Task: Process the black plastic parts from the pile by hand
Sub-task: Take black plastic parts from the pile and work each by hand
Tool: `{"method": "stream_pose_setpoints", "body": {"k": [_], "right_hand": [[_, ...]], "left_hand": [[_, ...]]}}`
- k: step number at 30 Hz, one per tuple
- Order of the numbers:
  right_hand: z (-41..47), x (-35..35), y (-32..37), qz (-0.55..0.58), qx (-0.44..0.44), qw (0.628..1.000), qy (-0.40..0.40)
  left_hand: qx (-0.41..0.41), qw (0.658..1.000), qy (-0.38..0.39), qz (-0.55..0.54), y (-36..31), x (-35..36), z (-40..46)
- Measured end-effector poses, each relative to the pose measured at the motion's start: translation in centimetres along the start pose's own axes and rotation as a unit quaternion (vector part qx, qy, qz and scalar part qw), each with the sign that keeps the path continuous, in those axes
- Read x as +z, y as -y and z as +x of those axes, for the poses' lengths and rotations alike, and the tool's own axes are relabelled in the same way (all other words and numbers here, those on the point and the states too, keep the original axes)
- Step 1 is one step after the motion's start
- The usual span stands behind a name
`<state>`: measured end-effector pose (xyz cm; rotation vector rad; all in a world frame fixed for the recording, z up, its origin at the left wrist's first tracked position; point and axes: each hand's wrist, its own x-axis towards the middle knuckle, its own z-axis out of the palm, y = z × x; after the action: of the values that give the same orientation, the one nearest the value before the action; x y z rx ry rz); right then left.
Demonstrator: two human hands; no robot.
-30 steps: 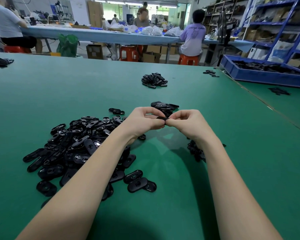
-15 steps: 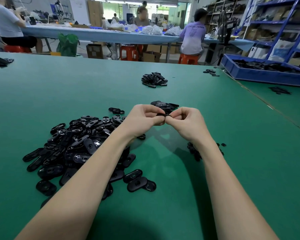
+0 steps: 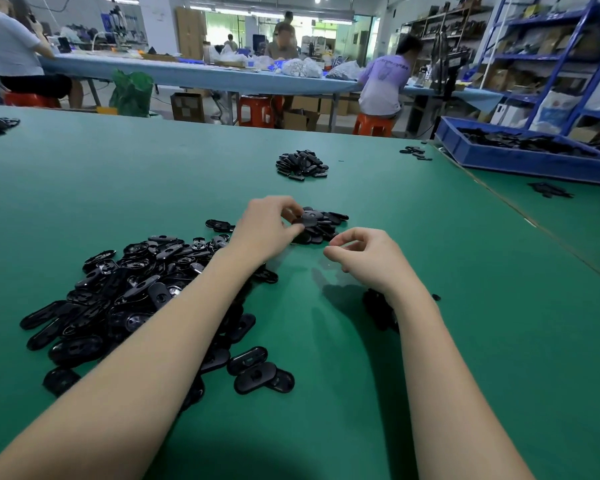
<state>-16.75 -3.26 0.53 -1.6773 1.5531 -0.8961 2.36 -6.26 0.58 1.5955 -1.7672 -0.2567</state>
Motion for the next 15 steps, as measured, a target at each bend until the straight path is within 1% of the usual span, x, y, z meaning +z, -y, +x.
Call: {"method": "stream_pose_setpoints", "body": {"k": [5,9,12,15], "right_hand": [[-0.1,0.3,-0.1,-0.013,-0.003,1.000,0.015],[-0.2,0.2,0.0,-0.011,-0.005,0.999,0.029],[-0.2,0.1,0.1,-0.010,-0.008,0.999,0.032],[-0.3,0.1,0.1,-0.015,-0.010,0.999,0.037]], "left_hand": [[-0.035,0.999,-0.001,0.042,-1.8,0.8,4.6],[-0.074,0.994,0.028,0.070,-1.6,1.9,6.4],[-0.076,0.994,0.058,0.049,-1.0,2.4,6.4],[-0.067,0.996,0.043,0.031,-0.5,1.9,5.6]]}}
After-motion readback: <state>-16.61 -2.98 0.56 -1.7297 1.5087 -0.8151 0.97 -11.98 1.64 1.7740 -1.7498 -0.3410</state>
